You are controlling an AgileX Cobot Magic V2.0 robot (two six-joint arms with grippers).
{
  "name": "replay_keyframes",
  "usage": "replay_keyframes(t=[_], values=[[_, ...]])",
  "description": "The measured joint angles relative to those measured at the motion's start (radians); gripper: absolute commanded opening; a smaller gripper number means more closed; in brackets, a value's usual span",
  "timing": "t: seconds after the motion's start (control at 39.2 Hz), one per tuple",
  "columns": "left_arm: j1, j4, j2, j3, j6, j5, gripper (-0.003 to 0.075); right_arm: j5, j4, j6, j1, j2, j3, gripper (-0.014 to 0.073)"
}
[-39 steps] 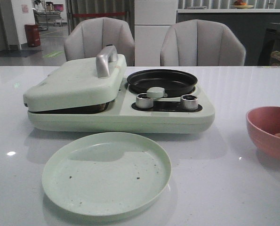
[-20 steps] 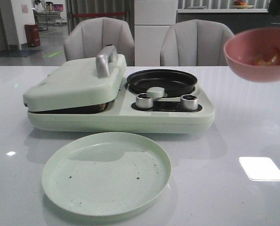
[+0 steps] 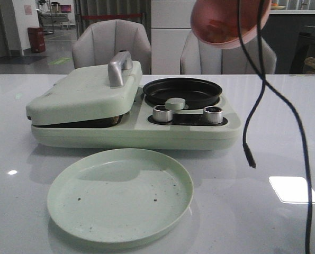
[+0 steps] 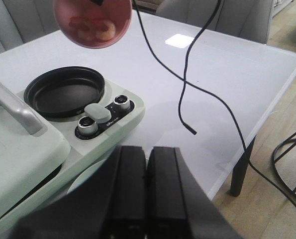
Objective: Make breakfast with bread and shrimp
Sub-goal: 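Tilt the pink bowl over the black pan to pour the shrimp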
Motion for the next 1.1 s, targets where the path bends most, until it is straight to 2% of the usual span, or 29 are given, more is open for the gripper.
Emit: replay_keyframes(t=[0.15,0.38,0.64,1.1], values=[[0.000,0.000,0.000,0.000,0.000,0.000,0.0099,0.012,-0.171,0.067,0.062,0.074,-0.024,0.0019],[0.000,0.000,0.000,0.000,0.000,0.000,0.0099,0.065,-0.520,0.148,0.132,0.160,-0.027,0.0019],[0.000,0.000,0.000,0.000,0.000,0.000,0.0099,0.101,-0.754,0.168,0.166,0.223,-0.027,0.0019],[0.000,0.000,0.000,0.000,0.000,0.000,0.0099,0.114,-0.805,0.163,0.179,0.228,-0.130,0.0018]])
